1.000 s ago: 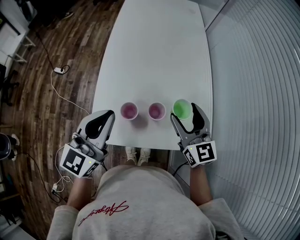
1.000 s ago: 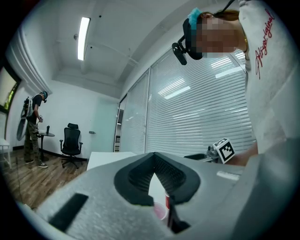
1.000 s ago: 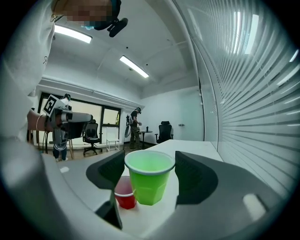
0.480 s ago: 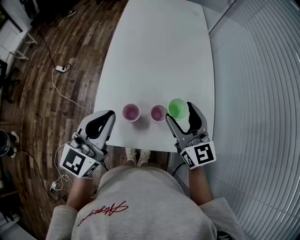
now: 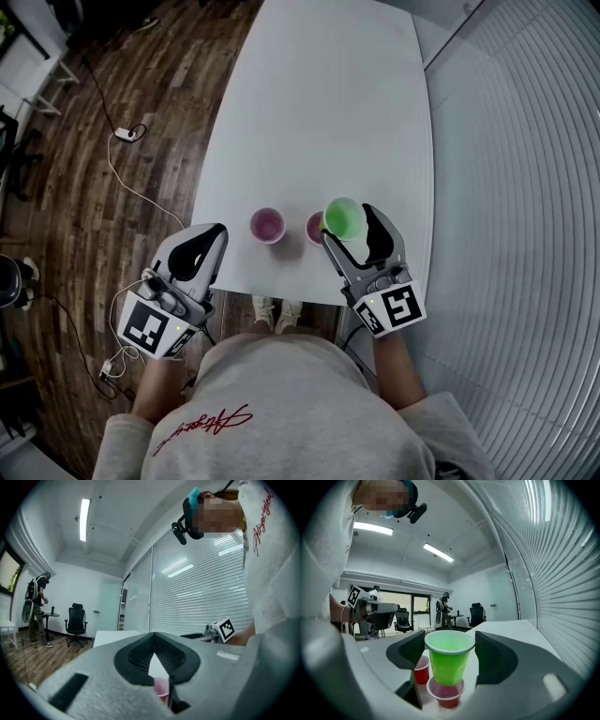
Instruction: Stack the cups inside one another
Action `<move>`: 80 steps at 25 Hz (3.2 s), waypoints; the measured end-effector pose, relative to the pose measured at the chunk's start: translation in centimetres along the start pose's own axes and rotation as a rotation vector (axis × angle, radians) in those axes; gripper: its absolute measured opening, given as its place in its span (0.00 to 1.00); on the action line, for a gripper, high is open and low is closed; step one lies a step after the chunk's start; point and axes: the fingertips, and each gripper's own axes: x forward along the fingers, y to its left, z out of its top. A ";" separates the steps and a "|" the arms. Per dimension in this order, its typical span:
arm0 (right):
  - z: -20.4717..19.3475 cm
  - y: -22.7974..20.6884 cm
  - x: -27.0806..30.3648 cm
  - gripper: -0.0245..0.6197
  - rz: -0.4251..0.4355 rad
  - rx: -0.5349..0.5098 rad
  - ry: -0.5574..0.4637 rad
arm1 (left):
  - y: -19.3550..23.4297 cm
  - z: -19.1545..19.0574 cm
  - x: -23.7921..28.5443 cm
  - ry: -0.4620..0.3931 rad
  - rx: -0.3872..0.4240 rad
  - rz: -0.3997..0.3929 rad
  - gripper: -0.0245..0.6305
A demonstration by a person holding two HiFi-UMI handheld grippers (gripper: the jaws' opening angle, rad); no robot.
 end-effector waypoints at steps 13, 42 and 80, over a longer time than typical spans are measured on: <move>-2.1 0.1 1.0 0.55 0.023 0.009 0.037 | 0.4 -0.2 -0.3 0.009 -0.007 0.030 0.03; -6.7 0.2 1.4 0.55 0.006 -0.006 0.110 | 0.6 -0.8 -1.2 0.038 0.008 0.042 0.03; -9.8 0.7 0.8 0.62 0.050 -0.004 0.163 | -0.2 -2.1 0.6 0.052 -0.023 0.048 0.03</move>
